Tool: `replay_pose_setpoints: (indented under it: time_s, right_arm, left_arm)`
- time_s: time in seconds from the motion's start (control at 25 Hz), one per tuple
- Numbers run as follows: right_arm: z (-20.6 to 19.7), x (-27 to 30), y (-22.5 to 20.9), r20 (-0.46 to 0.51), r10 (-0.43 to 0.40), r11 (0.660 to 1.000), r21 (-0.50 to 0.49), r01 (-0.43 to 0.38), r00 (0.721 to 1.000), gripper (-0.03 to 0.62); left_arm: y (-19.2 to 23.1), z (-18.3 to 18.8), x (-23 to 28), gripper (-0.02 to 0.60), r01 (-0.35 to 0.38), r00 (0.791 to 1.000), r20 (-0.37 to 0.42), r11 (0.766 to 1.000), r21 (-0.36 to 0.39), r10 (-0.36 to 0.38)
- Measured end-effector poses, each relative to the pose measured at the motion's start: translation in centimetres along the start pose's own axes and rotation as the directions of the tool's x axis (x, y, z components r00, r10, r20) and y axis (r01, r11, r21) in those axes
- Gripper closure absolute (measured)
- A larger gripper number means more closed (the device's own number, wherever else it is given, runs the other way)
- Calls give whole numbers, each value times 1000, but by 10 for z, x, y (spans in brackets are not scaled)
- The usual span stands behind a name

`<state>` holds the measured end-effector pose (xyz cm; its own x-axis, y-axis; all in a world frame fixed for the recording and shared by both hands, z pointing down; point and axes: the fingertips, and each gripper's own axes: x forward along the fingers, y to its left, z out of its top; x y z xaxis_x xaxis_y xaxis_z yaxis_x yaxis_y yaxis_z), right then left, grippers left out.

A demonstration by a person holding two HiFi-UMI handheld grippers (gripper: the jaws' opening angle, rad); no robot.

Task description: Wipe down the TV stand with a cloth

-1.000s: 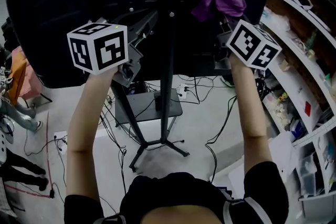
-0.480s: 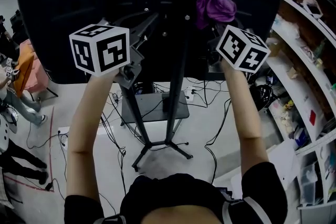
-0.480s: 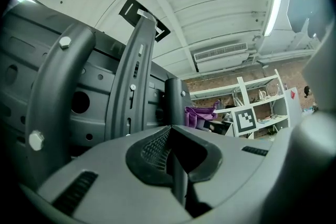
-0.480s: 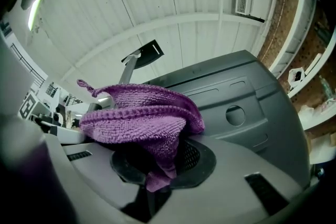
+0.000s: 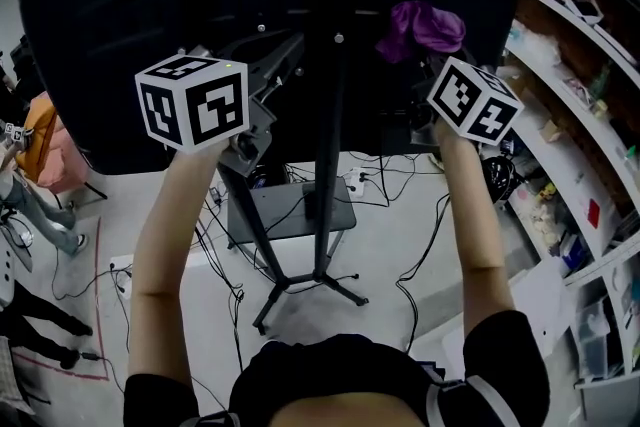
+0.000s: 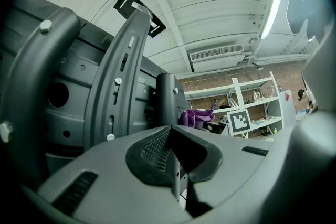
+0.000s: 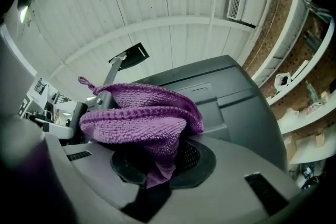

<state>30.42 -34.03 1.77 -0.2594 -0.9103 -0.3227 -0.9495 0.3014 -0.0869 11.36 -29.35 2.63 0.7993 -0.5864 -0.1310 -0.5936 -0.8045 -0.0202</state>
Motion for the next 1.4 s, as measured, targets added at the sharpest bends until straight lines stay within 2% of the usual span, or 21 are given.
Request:
replay_pose_setpoints:
  time_s: [0.56,0.76,0.88,1.08,1.24,1.4]
  right_arm:
    - [16,-25,-88,4,-159,987,-12,159,987,530]
    - [18,-28,-84,5,-160,987,-17,160,987,530]
    - [24,-25,-60,14,-114,993,-21,115,993,530]
    - [53,-23,8,57,38,999,-11,-38,998,530]
    - [80,-18,75,105,184,983,-4,-185,977,530]
    - [89,0,128,100,292,956,-4,-293,951,530]
  left_arm:
    - [-29,-3,26,575,51,999,1,999,-4,-51]
    - [-30,-5,26,575,58,998,2,998,-14,-58]
    - [-27,-2,20,575,59,998,9,998,-16,-59]
    - [-23,10,5,575,67,998,16,998,-2,-67]
    - [-15,22,-11,575,65,997,28,998,14,-66]
    - [-4,35,-24,575,66,997,40,997,34,-67]
